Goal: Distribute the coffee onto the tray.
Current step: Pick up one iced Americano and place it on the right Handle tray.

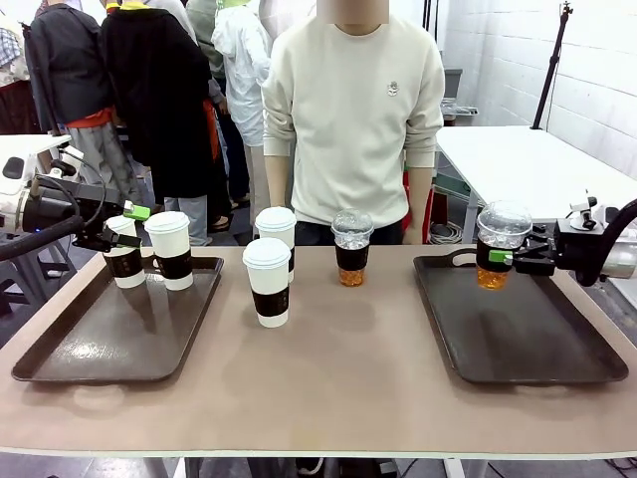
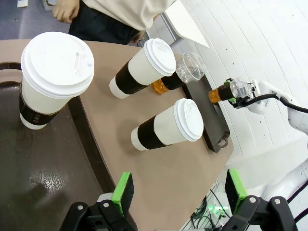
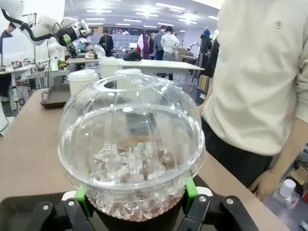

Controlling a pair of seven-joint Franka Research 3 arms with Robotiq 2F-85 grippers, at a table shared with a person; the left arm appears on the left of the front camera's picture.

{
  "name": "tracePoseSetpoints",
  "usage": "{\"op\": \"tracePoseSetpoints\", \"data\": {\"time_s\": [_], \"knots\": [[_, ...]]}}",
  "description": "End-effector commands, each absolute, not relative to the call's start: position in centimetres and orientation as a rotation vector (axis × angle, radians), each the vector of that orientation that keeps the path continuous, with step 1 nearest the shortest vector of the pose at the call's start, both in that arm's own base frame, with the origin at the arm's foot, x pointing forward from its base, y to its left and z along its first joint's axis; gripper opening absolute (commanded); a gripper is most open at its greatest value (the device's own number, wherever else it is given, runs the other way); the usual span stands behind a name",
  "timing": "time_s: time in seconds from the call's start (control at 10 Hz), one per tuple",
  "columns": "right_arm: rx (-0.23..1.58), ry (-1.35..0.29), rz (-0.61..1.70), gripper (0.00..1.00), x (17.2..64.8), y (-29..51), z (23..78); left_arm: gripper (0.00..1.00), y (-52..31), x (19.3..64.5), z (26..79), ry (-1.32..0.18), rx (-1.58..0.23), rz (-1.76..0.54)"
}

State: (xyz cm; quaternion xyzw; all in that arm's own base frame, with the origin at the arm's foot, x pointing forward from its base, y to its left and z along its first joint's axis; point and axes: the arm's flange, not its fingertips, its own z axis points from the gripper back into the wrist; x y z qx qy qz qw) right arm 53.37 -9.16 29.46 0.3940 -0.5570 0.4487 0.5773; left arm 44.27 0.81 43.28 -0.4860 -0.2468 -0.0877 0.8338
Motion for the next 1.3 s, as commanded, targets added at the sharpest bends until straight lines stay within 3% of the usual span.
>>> {"op": "tracePoseSetpoints", "data": {"time_s": [0.0, 0.9, 1.0, 1.1, 1.2], "knots": [[0.904, -1.358, 1.026, 0.82, 56.0, -9.1, 28.8, 1.0, 0.8, 44.0, 43.4, -0.521, -1.03, -0.185], [0.968, -1.295, 0.965, 0.82, 58.7, -8.8, 24.9, 1.0, 0.8, 44.0, 43.4, -0.521, -1.03, -0.185], [0.977, -1.284, 0.967, 0.85, 58.6, -8.8, 25.1, 1.0, 0.8, 44.0, 43.4, -0.521, -1.03, -0.185], [0.98, -1.27, 0.962, 1.0, 58.5, -8.8, 25.2, 1.0, 0.8, 44.0, 43.4, -0.521, -1.03, -0.185], [0.98, -1.257, 0.957, 1.0, 58.4, -8.8, 25.2, 1.0, 0.8, 44.0, 43.4, -0.521, -1.03, -0.185]]}}
